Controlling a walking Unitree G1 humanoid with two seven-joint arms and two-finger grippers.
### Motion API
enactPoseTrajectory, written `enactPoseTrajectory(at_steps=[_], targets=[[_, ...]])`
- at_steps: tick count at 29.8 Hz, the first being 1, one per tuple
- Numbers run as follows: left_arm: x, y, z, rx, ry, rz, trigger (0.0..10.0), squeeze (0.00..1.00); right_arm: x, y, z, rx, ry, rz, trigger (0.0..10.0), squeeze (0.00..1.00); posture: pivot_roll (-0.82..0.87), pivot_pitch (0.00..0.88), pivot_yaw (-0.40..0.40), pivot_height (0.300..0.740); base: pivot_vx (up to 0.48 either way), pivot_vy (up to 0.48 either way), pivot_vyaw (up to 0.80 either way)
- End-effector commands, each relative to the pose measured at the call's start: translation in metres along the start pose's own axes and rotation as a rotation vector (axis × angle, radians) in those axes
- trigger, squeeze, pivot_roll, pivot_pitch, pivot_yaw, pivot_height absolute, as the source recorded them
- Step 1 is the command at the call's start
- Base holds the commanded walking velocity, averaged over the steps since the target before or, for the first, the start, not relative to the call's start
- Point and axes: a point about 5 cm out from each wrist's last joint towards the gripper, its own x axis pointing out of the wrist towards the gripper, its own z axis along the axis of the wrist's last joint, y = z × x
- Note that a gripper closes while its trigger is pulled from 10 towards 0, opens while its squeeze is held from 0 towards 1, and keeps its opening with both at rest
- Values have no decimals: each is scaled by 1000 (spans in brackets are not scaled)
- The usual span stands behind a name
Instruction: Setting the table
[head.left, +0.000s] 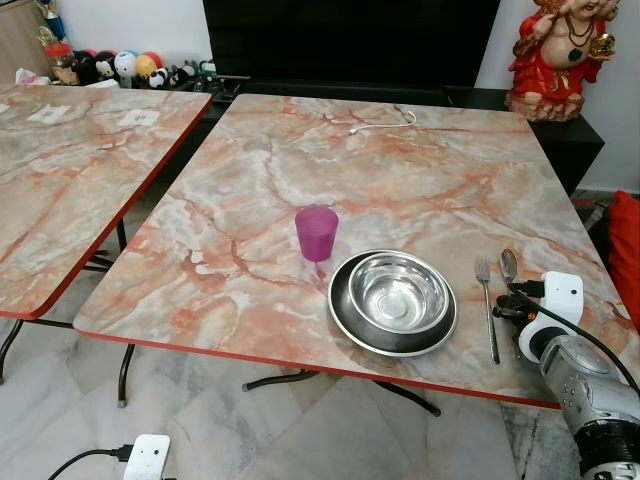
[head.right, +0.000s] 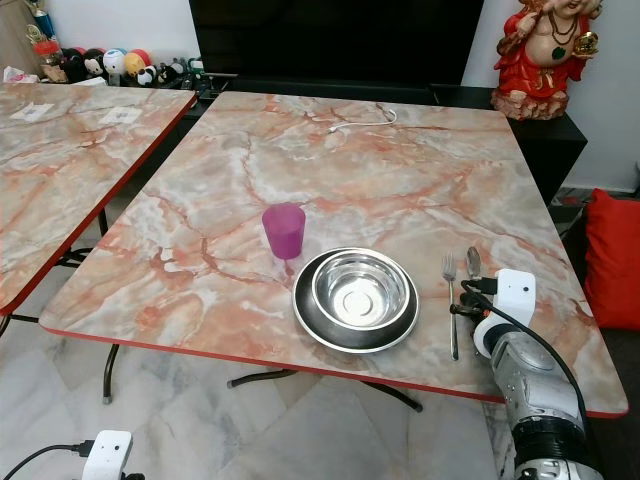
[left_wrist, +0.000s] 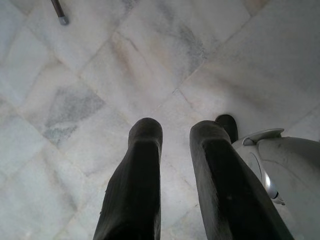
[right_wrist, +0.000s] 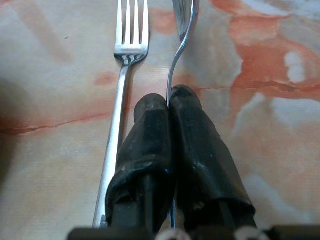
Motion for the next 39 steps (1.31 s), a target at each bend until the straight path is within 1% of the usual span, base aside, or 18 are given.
enactPoseTrajectory(at_steps=[1,2,4,16,19,20,33,34,35,38,39], targets=[[-2,3,-8,-8,28,6,10000,0,2,1,3,-13,-9,-7,10000,118,52,35,1,740,0,0,0],[-2,2,-8,-7,28,5,10000,0,2,0,4,-12,-9,-11,10000,137,52,35,1,740,0,0,0],[-2,3,-8,-6,29,5,10000,0,1,-1,3,-14,-9,-13,10000,118,52,35,1,740,0,0,0],[-3,8,-11,-7,34,12,10000,0,2,0,1,-14,-5,-9,10000,129,54,28,1,740,0,0,0],[-3,8,-11,-9,35,14,10000,0,2,1,1,-14,-5,-7,10000,157,56,29,-1,740,0,0,0],[-3,8,-11,-9,35,13,10000,0,2,1,2,-15,-6,-8,10000,310,56,29,-1,740,0,0,0],[-3,5,-11,-9,35,11,10000,0,1,-1,1,-12,-8,-17,10000,310,56,29,-1,740,0,0,0],[-3,5,-10,-9,34,10,10000,0,1,-1,1,-12,-8,-17,10000,490,56,29,-1,740,0,0,0],[-2,4,-10,-9,32,9,10000,0,2,-1,2,-12,-8,-17,10000,565,56,29,-1,740,0,0,0],[-2,3,-9,-8,30,7,10000,0,2,-1,2,-12,-8,-19,10000,561,56,29,-1,740,0,0,0],[-2,2,-9,-9,29,7,10000,0,2,-1,2,-13,-8,-20,10000,541,56,29,-1,740,0,0,0]])
